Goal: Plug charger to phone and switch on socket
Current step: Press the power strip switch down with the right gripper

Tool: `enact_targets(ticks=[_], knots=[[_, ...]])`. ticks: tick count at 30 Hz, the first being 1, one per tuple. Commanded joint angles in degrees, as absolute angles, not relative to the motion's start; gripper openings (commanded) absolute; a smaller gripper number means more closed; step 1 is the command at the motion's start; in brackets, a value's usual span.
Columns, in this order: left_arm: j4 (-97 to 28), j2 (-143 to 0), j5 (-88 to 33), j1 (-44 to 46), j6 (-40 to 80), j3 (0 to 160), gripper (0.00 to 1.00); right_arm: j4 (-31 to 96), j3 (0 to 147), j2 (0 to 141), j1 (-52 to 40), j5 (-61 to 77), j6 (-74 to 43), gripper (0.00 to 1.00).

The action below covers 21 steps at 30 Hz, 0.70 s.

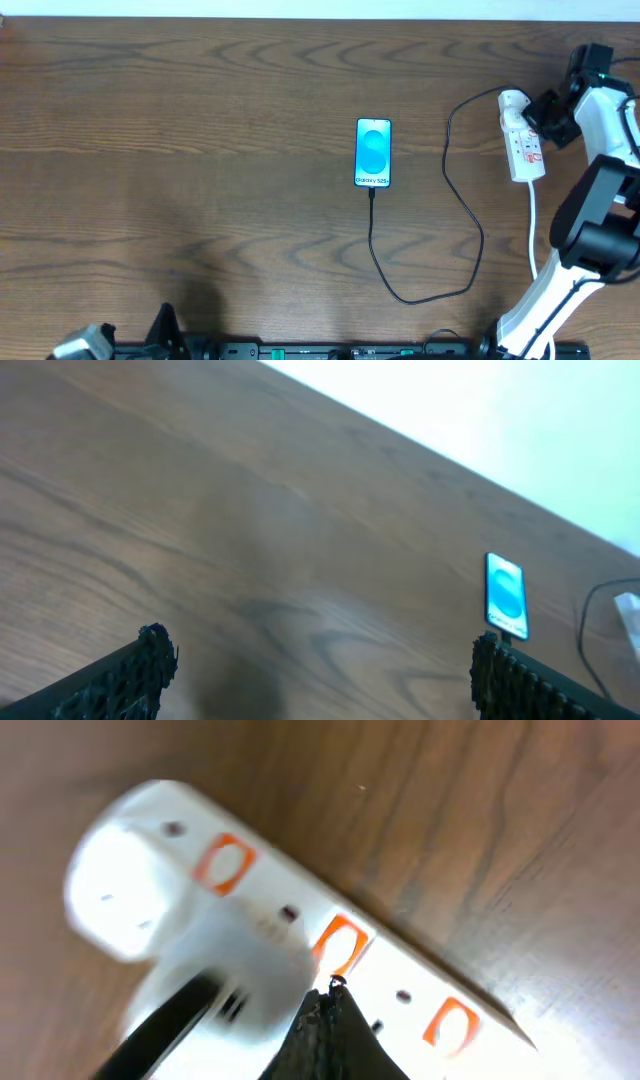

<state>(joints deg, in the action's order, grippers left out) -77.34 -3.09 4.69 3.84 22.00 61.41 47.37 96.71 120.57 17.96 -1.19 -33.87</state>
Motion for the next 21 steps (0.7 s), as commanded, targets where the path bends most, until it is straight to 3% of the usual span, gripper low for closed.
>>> enact_targets(ticks=[1, 21], knots=[[-77.4, -0.5, 5.2, 4.2, 21.2, 61.6, 0.96, 47.5, 96.7, 113.5, 17.8, -3.0, -32.1, 0.01], [-77.4, -0.1, 5.2, 4.2, 21.3, 61.6, 0.96, 44.7, 96.6, 124.4, 17.8, -5.1, -32.0, 0.01]])
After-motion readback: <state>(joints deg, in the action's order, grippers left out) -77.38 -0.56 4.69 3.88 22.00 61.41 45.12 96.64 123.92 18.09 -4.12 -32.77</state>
